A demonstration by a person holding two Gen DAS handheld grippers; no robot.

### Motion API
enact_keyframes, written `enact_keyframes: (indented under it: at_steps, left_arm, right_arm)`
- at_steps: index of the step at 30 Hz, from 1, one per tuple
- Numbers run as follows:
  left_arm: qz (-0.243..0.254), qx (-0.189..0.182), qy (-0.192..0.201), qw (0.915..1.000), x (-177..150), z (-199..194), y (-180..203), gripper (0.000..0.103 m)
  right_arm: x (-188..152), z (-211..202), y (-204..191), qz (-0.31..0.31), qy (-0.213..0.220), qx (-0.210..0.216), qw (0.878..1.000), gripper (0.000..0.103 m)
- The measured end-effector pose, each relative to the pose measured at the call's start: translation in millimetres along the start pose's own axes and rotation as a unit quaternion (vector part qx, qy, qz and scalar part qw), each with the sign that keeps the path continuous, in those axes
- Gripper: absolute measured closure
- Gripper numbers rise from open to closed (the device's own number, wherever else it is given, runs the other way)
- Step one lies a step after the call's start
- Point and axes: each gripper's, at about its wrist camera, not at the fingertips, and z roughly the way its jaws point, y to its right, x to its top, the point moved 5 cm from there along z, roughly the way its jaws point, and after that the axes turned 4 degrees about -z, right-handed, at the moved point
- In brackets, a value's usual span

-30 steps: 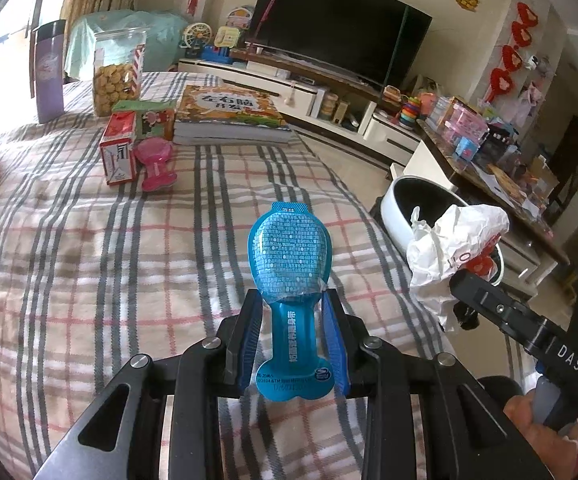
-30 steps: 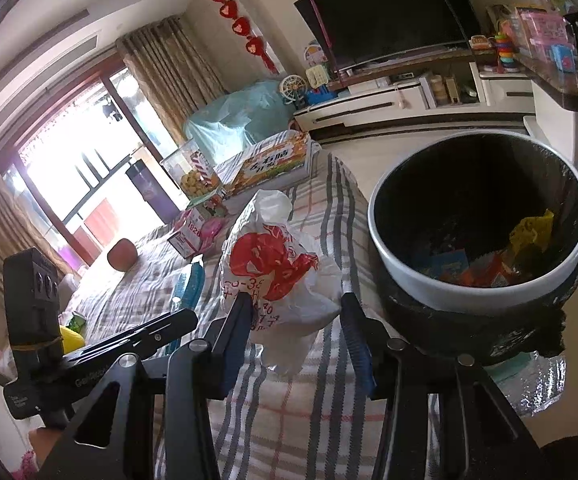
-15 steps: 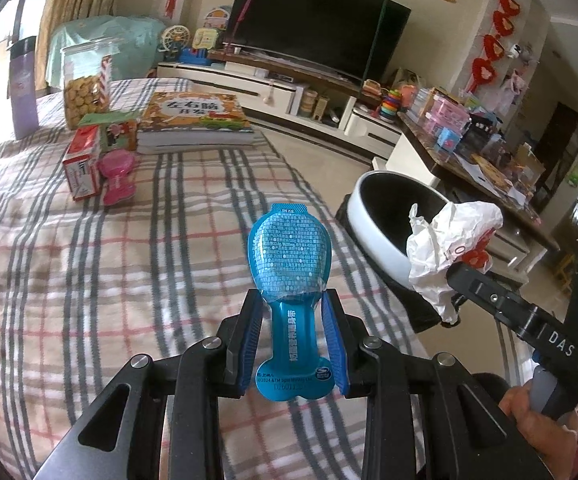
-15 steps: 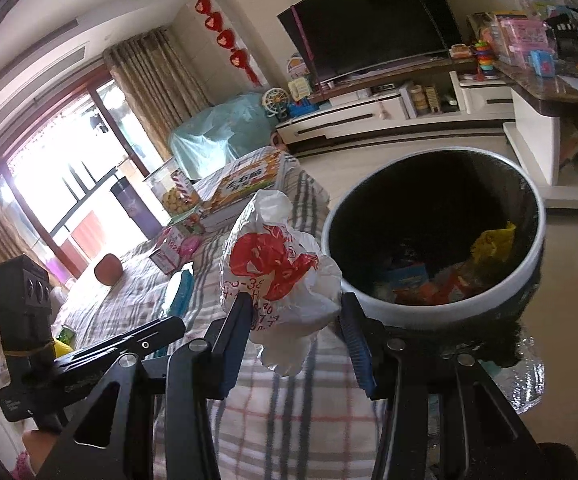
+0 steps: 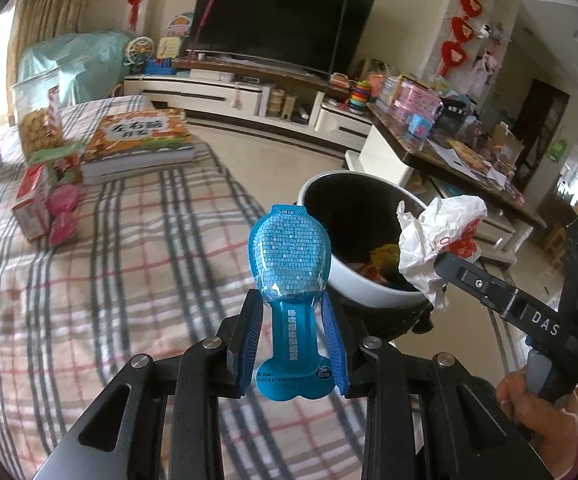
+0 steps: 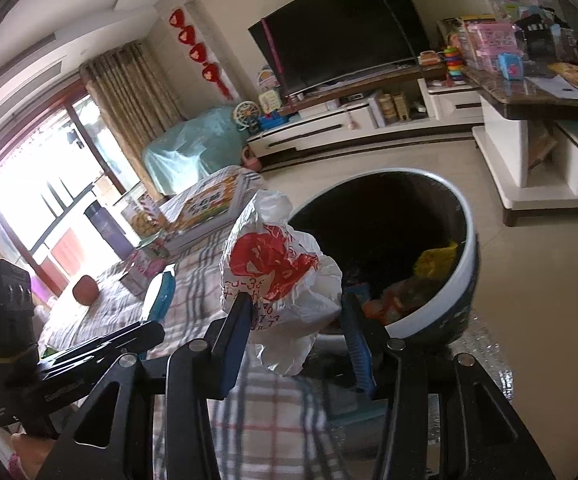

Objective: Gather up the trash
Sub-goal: 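Carry the blue toy and white-and-red bag over the trash bin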

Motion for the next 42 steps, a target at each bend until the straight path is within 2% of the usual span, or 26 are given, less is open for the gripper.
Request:
enact_keyframes:
  at_steps: [26,42]
  left_arm:
    - [0.049,-0.015,-0.009,0.9986,33,52,39,0.075]
    - [0.067,-0.016,-0.019,0.9974,46,77,56,0.075]
  right_arm:
    - [31,6,45,0.005,0.002,-0.043,0.999,0.057]
    - [42,26,56,-0.001,-0.020,-0.058,0.998,0.056]
